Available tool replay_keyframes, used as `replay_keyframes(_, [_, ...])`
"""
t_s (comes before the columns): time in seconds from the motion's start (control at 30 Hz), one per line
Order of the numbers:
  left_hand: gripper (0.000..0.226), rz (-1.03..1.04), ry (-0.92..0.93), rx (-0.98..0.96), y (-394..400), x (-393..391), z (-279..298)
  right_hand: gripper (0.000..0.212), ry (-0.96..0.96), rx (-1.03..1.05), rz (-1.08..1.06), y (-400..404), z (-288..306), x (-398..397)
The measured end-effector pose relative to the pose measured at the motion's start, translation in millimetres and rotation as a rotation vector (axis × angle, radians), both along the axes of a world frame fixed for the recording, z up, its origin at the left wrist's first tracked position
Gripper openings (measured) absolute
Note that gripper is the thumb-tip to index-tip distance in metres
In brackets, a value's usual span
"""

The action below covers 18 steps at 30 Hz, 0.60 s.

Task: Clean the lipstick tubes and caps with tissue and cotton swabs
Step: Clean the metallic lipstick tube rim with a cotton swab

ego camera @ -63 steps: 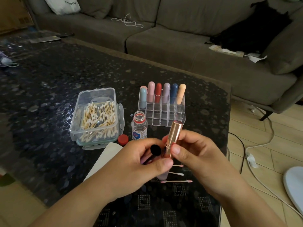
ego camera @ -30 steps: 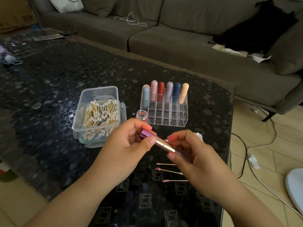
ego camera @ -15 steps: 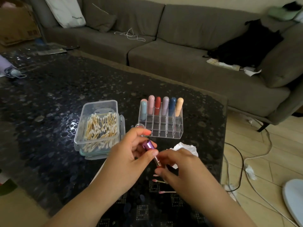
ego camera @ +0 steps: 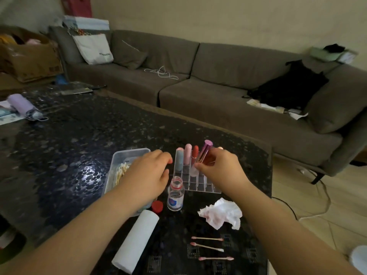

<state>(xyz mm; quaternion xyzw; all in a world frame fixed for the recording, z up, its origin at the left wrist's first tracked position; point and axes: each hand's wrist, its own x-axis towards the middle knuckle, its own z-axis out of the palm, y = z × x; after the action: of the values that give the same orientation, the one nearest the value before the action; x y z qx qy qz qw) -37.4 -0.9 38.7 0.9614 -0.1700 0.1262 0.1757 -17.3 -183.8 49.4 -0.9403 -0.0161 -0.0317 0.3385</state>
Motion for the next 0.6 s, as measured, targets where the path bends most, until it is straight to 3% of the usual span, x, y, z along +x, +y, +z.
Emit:
replay_keyframes(0.1, [0.028,-0.011,-0.023,0.113,4.6,14.5,-1.0,0.013,0.022,0.065,-0.053,9.4,-3.7,24.9])
replay_keyframes(0.33, [0.03,-0.007,-0.019,0.102,14.6,32.7,-23.0,0.012,-0.004,0.018,-0.122,19.9,-23.9,54.0])
replay_keyframes(0.6, [0.033,0.0,-0.021,0.052,17.9,36.3,-38.9,0.037,0.034,-0.118,-0.112,27.0,-38.9,68.5])
